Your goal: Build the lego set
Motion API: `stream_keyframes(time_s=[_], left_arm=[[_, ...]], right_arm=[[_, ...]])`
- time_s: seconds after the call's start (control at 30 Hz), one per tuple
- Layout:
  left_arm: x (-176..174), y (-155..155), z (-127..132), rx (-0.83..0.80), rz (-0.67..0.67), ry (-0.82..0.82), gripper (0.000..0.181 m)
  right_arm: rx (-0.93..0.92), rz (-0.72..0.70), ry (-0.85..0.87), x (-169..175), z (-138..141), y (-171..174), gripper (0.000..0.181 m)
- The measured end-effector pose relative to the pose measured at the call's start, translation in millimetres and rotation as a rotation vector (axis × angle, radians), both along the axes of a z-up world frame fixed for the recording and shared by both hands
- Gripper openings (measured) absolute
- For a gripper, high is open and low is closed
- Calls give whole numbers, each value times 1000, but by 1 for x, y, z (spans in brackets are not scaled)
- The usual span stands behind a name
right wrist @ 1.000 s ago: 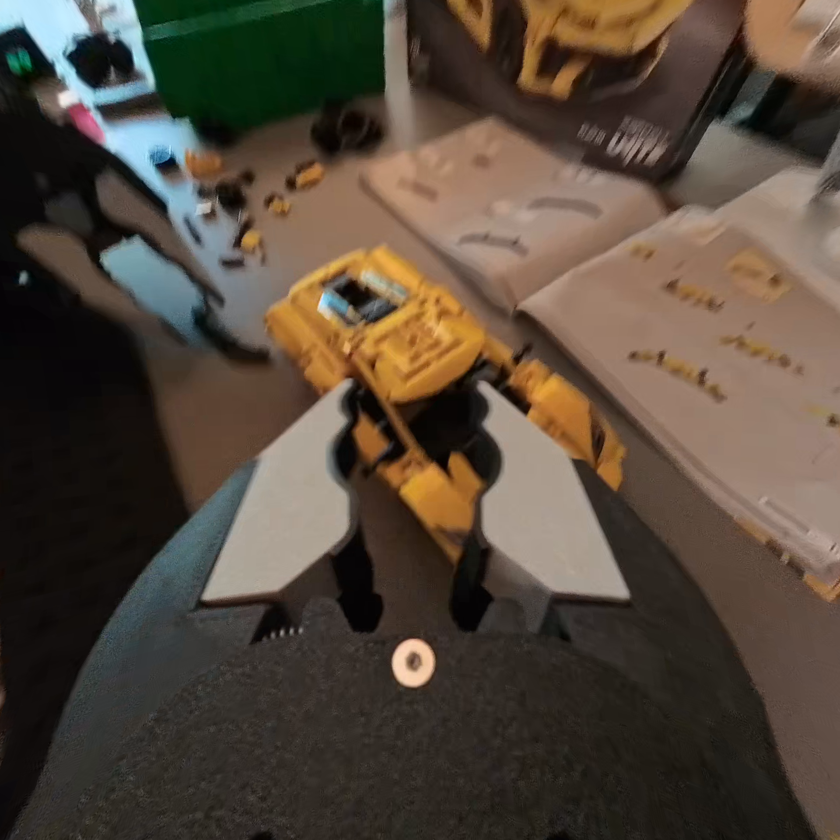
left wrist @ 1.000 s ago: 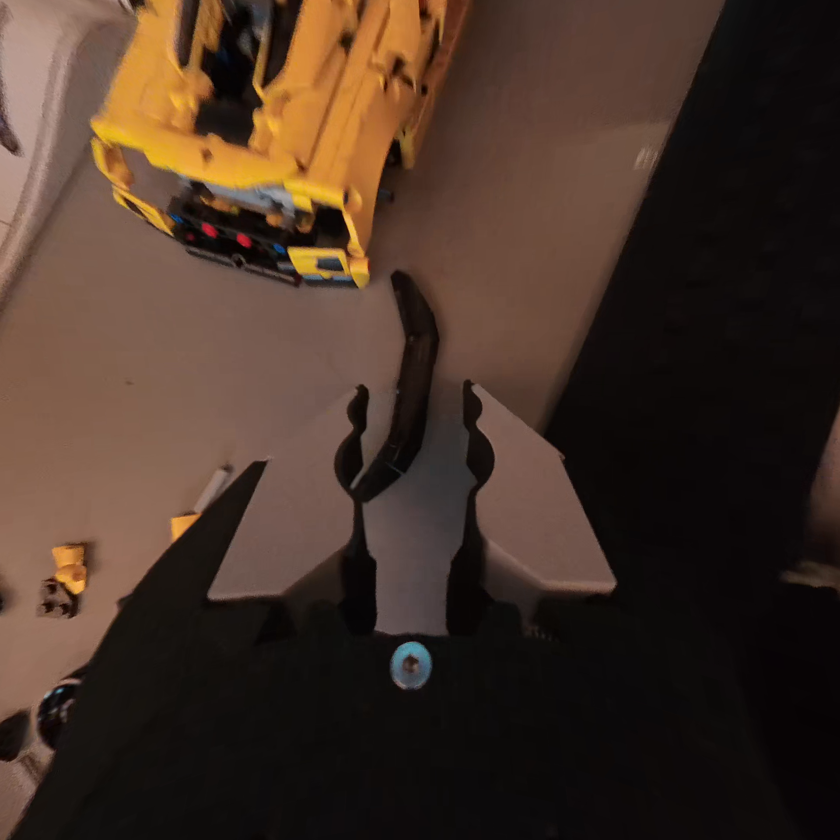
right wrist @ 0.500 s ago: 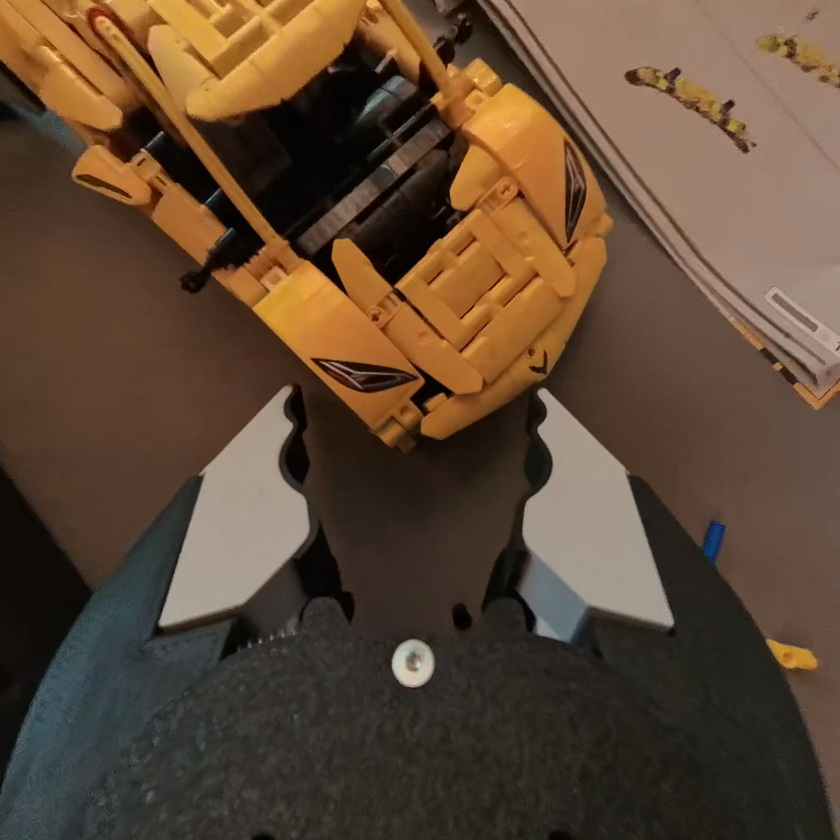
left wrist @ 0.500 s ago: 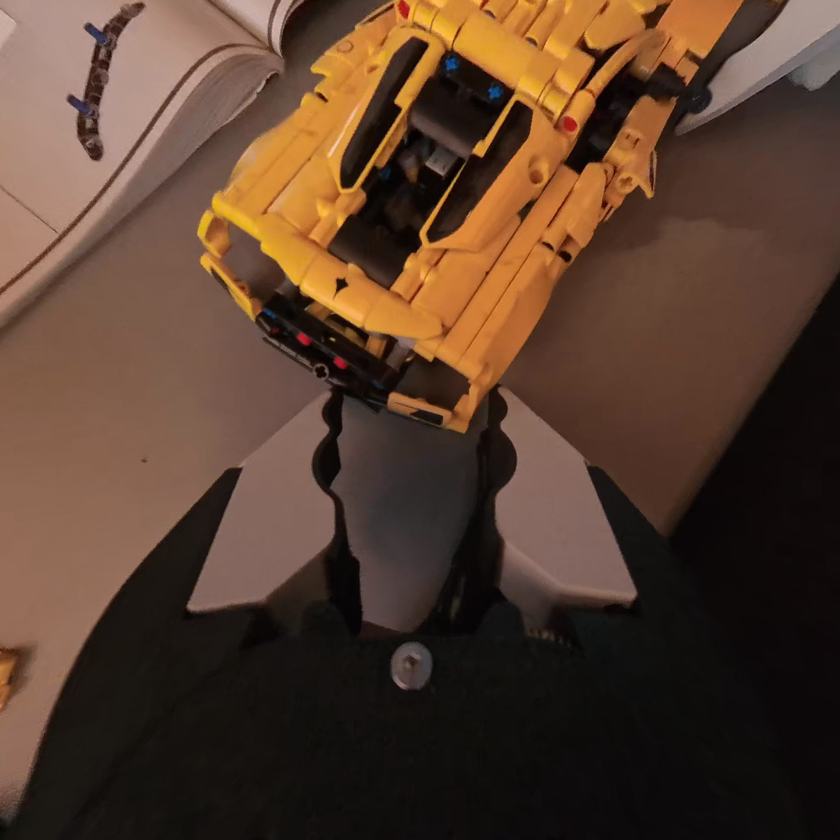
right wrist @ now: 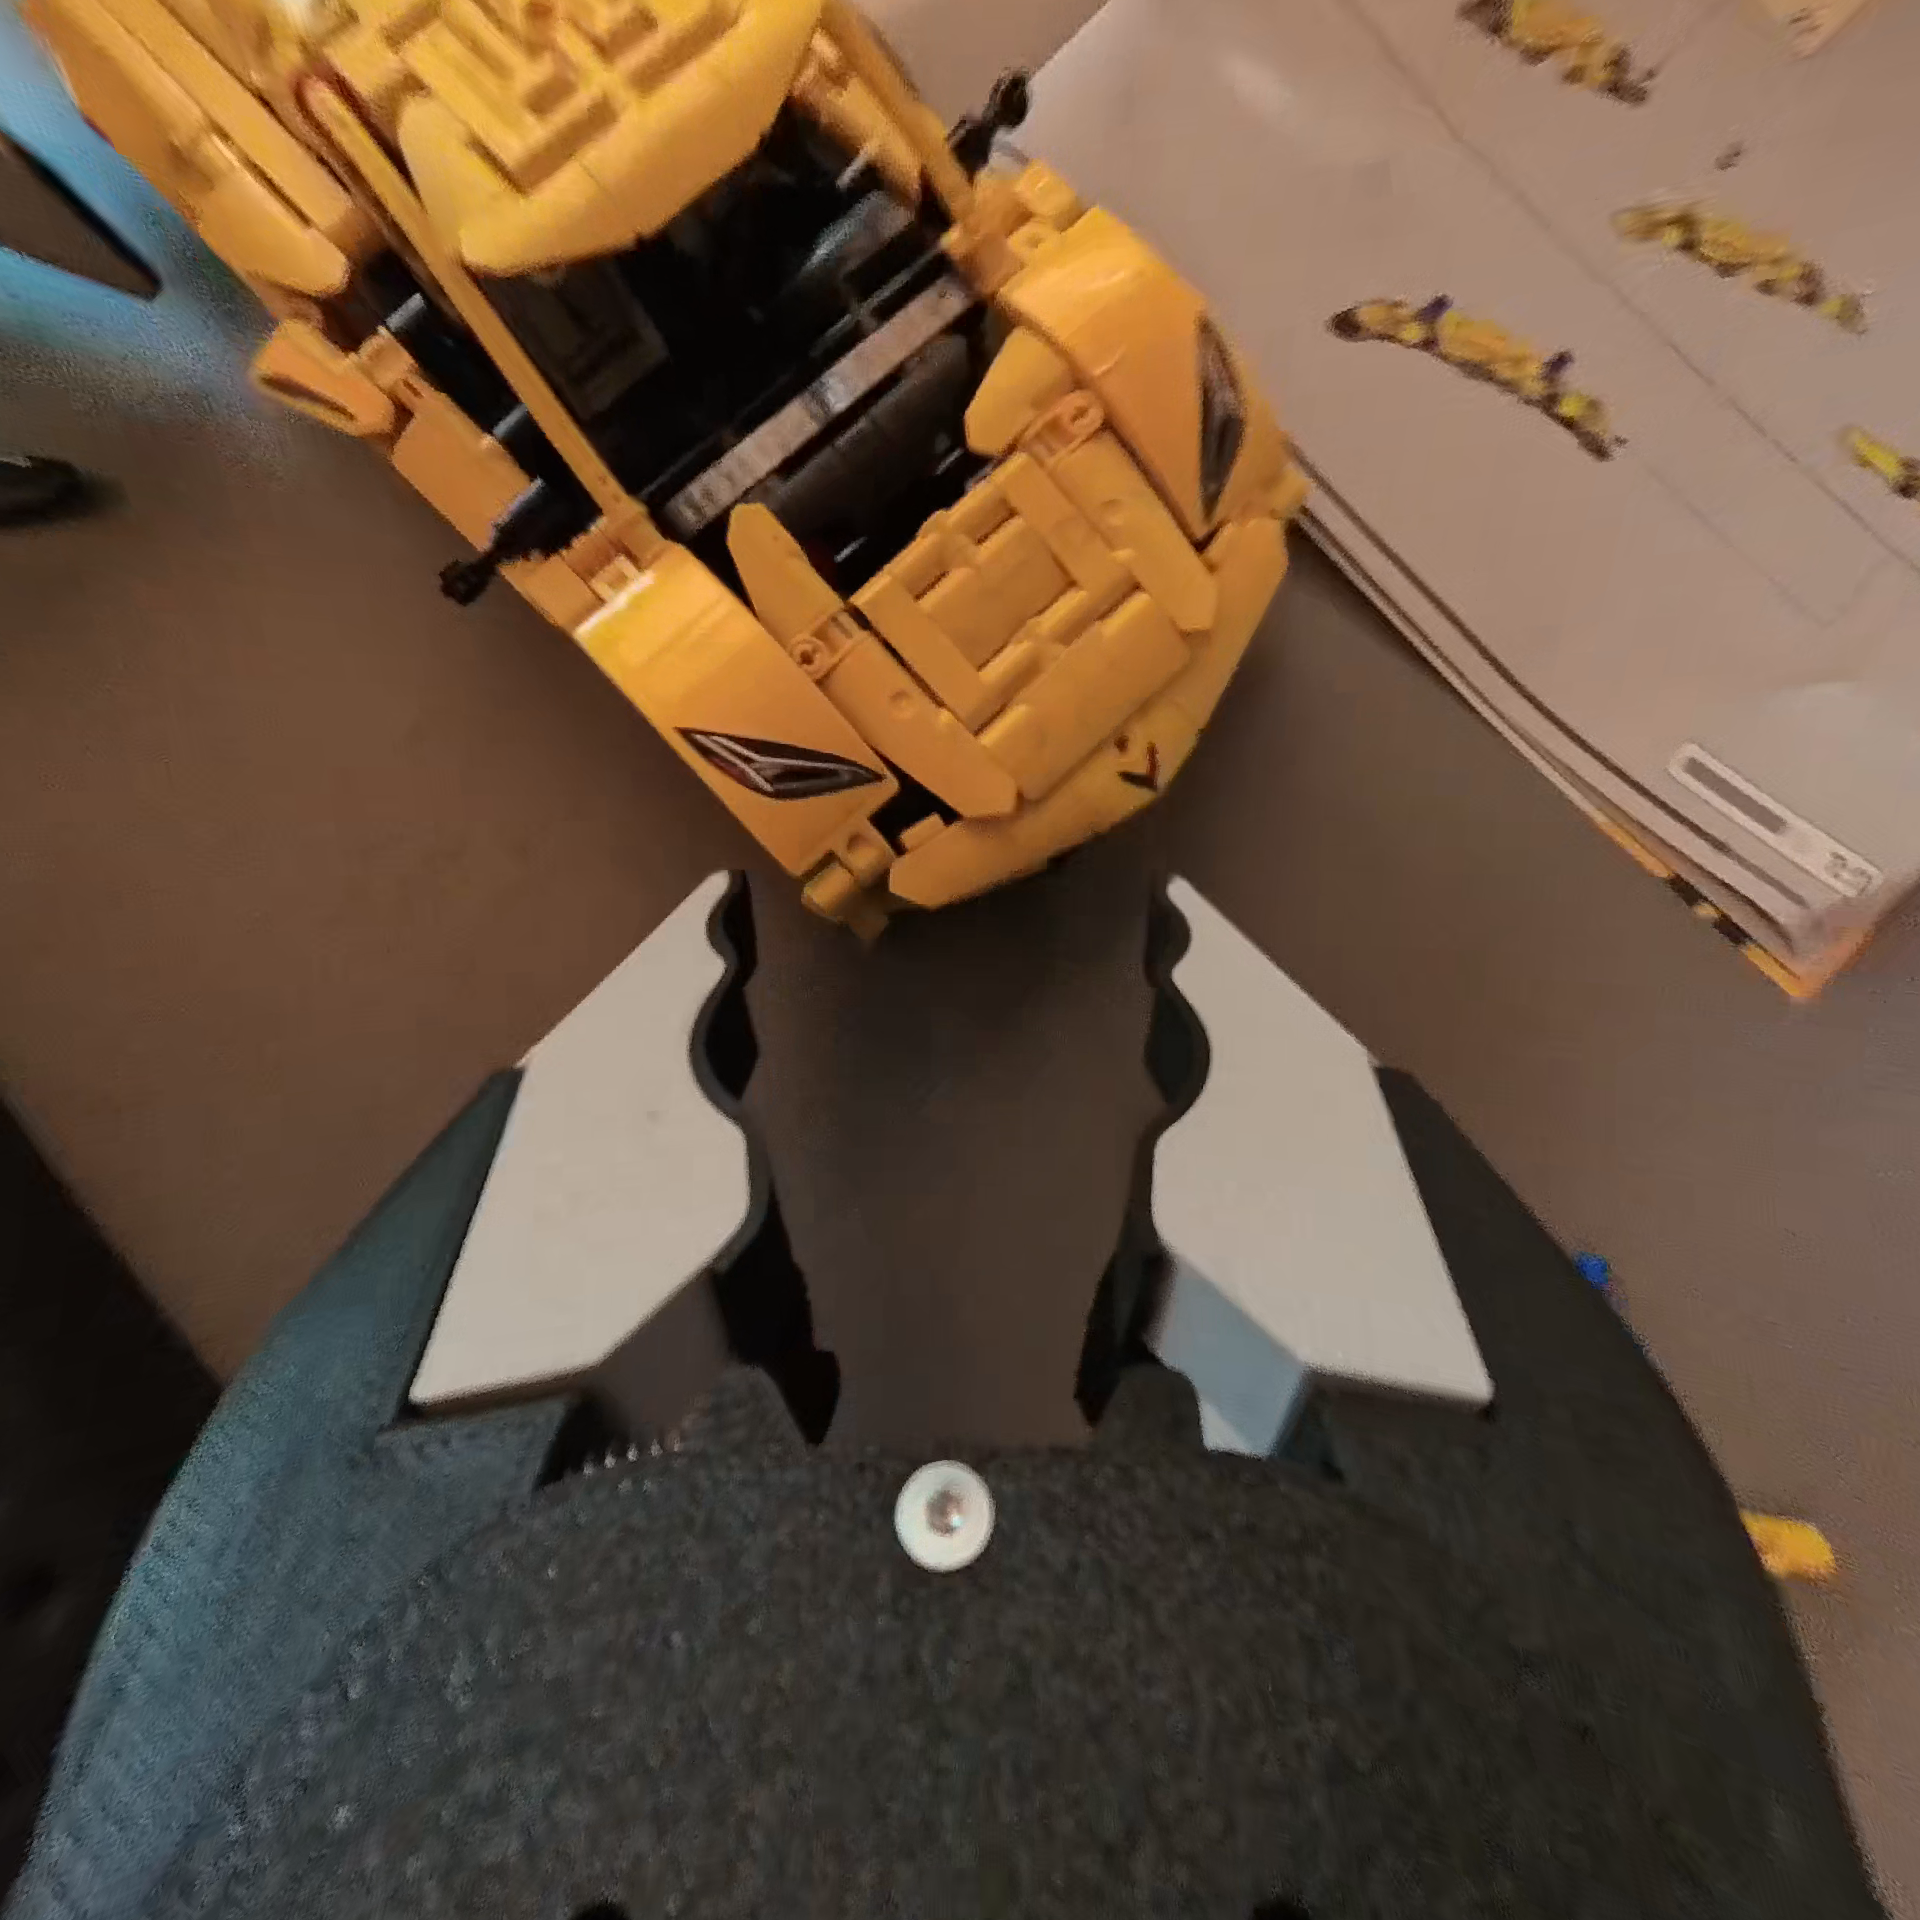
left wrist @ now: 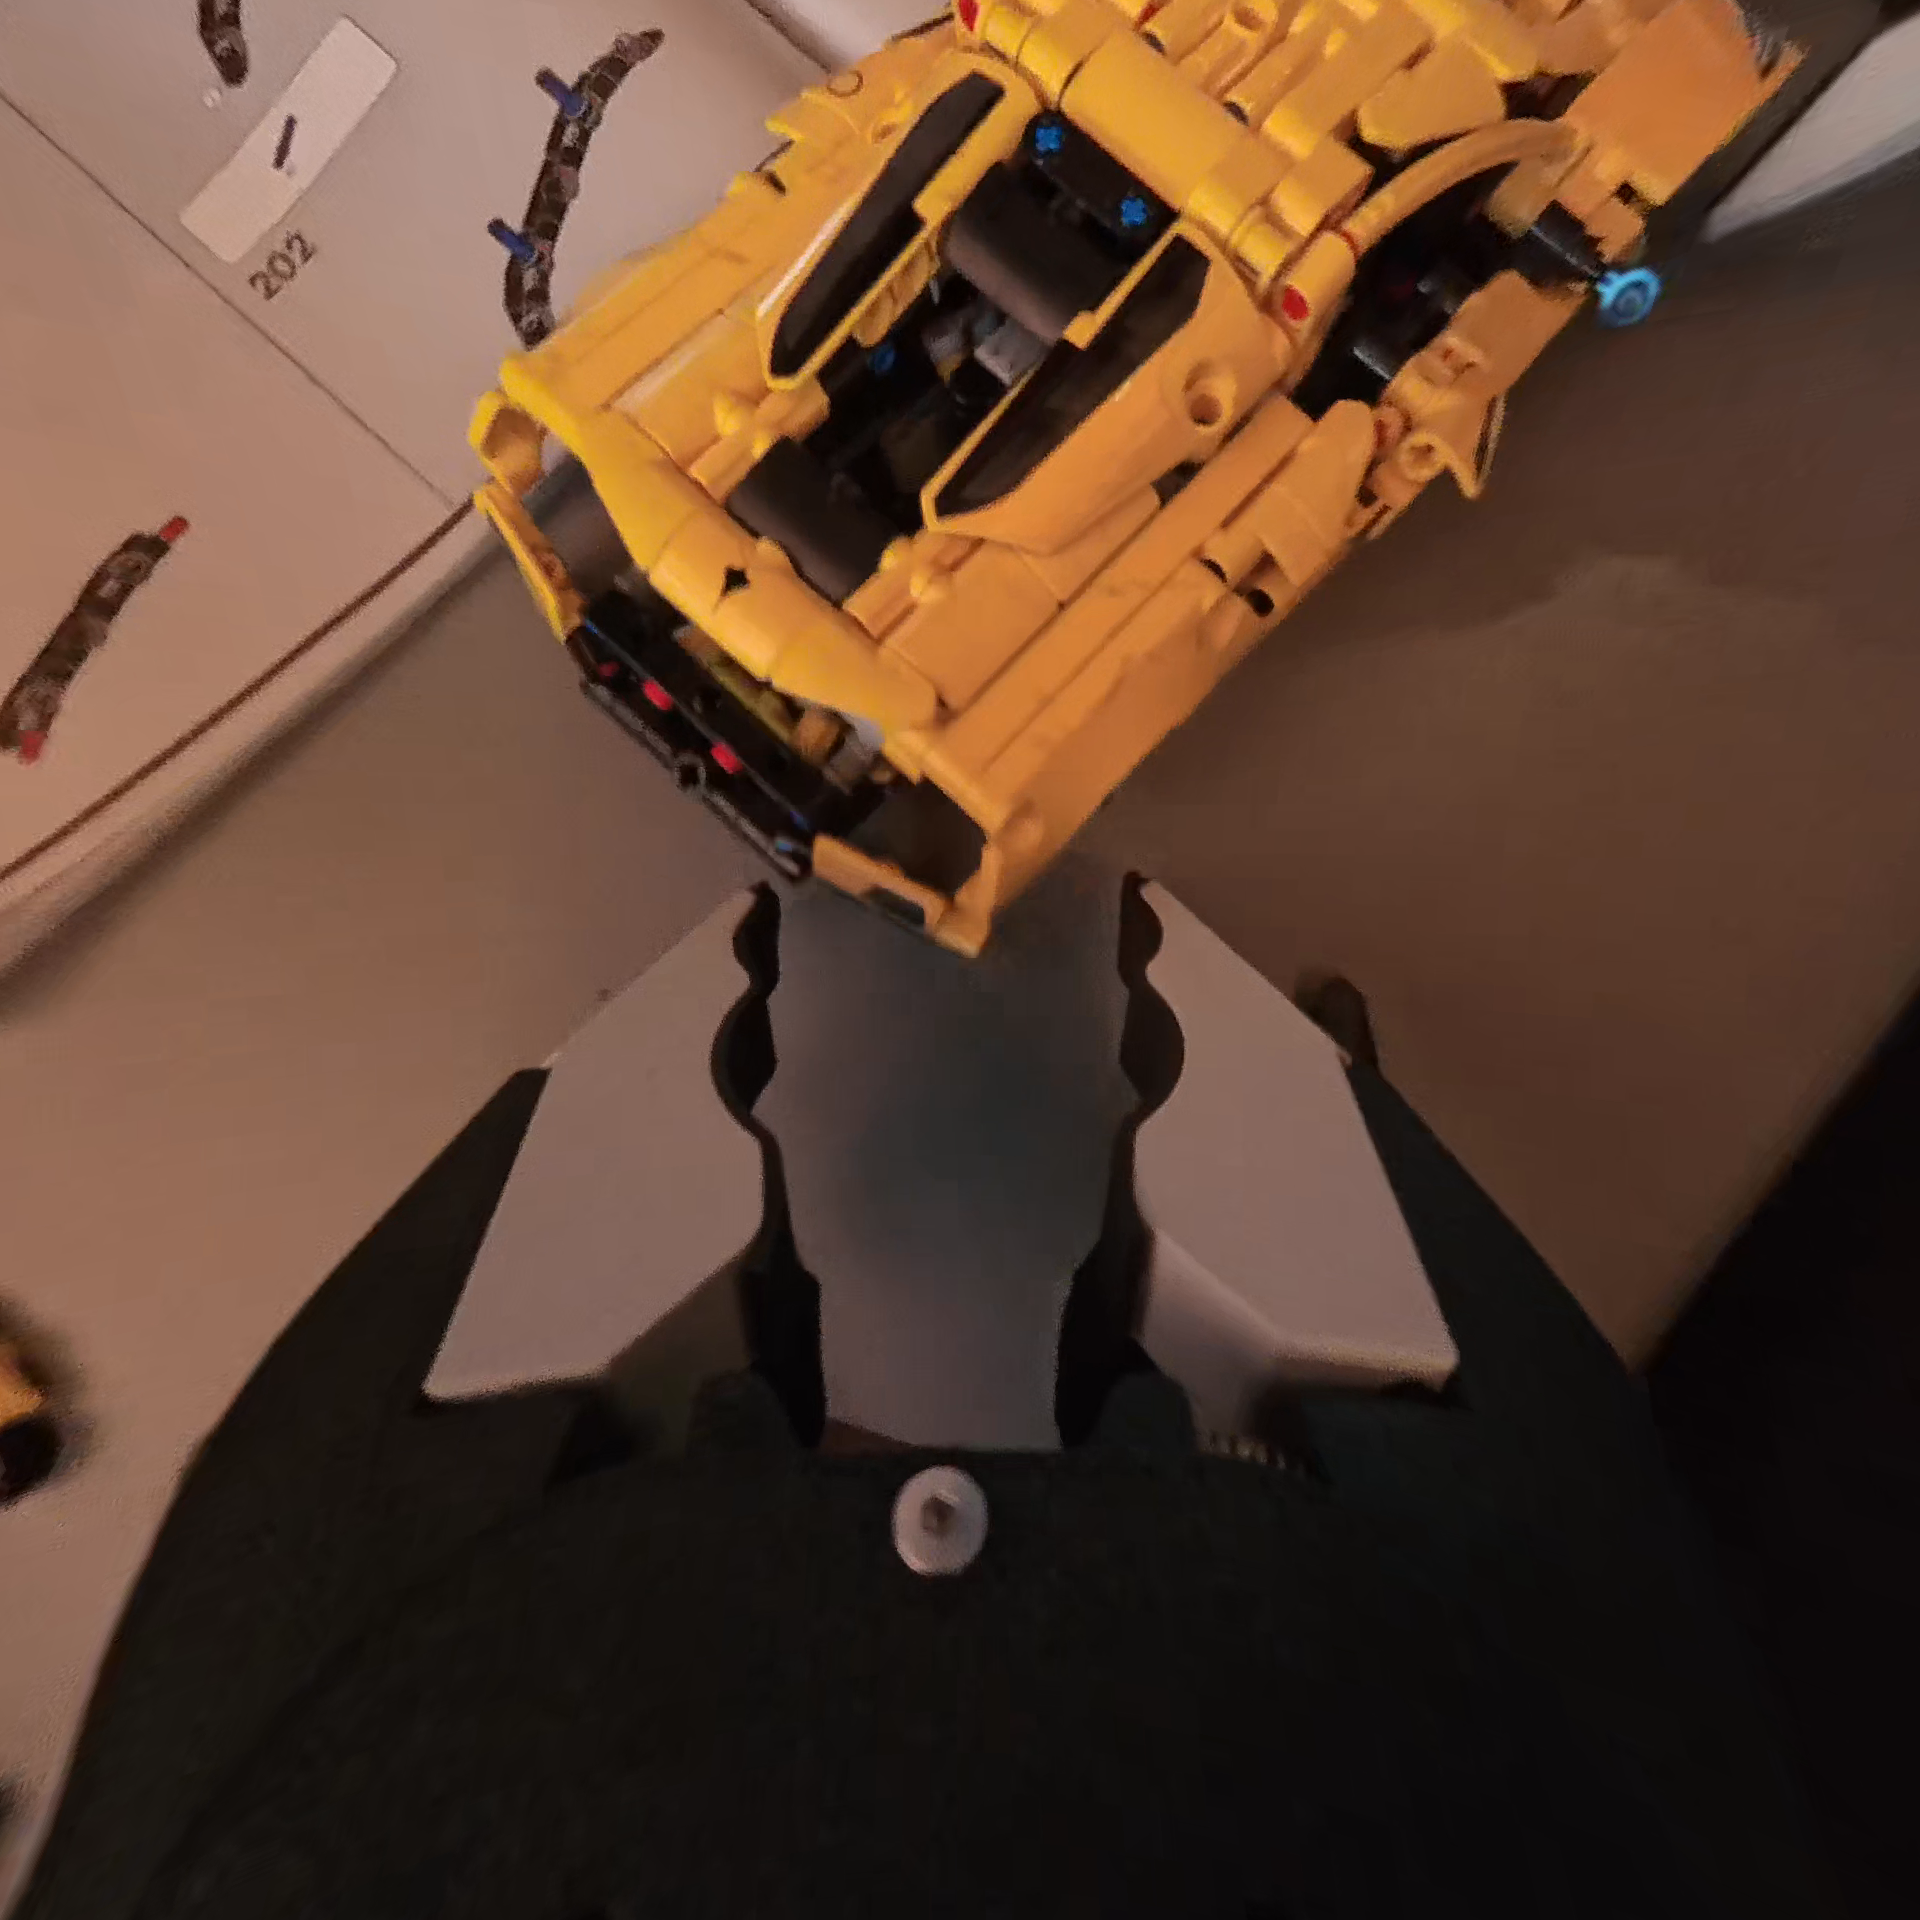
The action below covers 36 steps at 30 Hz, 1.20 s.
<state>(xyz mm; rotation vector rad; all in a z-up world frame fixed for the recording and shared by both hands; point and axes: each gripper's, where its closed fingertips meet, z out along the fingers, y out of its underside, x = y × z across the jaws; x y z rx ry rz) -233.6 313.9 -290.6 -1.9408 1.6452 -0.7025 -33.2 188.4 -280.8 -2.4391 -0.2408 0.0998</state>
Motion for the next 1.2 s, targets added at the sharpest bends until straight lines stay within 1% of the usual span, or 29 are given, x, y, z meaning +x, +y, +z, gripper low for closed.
stream_keyframes(time_s=[0.07, 0.13, 0.2, 0.23, 0.27, 0.3, 0.33, 0.37, 0.4, 0.43, 0.5, 0.6, 0.63, 0.77, 0.9, 0.97, 1.0, 1.03, 1.07, 1.1, 1.17, 1.2], left_arm=[[-8, 2, 18, 51, 53, -82, 66], [-10, 11, 42, 83, 163, -243, 66], [-7, 18, 58, 48, 265, -378, 65], [-3, 21, 62, 32, 274, -398, 65], [0, 30, 66, 49, 280, -373, 62], [3, 46, 74, 89, 301, -328, 60], [7, 62, 84, 118, 312, -286, 58], [15, 72, 93, 108, 293, -242, 57], [26, 77, 96, 60, 243, -185, 57], [37, 80, 96, 2, 191, -129, 57], [58, 99, 93, -48, 154, -38, 57], [78, 108, 75, -91, 68, 135, 57], [83, 111, 71, -98, 60, 158, 57], [97, 114, 64, -71, 57, 185, 57], [102, 113, 61, -46, 51, 191, 57], [103, 111, 63, -55, 51, 182, 57], [103, 111, 65, -56, 52, 176, 57], [101, 110, 65, -51, 52, 174, 57], [100, 109, 65, -46, 49, 174, 57], [98, 106, 64, -49, 40, 178, 57], [96, 100, 62, -89, 39, 192, 57], [99, 101, 65, -110, 57, 179, 57]], right_arm=[[115, -48, 45, 5, 23, -2, 75], [301, -109, 127, 7, 47, 7, 71], [459, -181, 218, 6, 59, 18, 69], [506, -202, 278, 2, 61, 21, 66], [521, -176, 330, -7, 65, 22, 60], [518, -167, 331, -9, 67, 21, 55], [526, -178, 297, -5, 69, 21, 54], [543, -189, 268, 0, 70, 20, 54], [550, -190, 262, 4, 70, 19, 53], [541, -189, 271, 5, 69, 18, 53], [535, -202, 290, 9, 67, 15, 53], [549, -215, 303, 13, 69, 12, 51], [549, -216, 308, 14, 69, 12, 51], [552, -232, 306, 18, 68, 11, 50], [567, -248, 298, 23, 70, 10, 52], [615, -262, 264, 31, 76, 8, 55], [666, -264, 233, 39, 84, 3, 55], [720, -272, 173, 52, 95, -5, 54], [716, -303, 101, 70, 100, -18, 50], [663, -347, 45, 91, 100, -35, 50], [473, -370, -20, 120, 88, -76, 61], [358, -362, -36, 127, 77, -99, 56]])
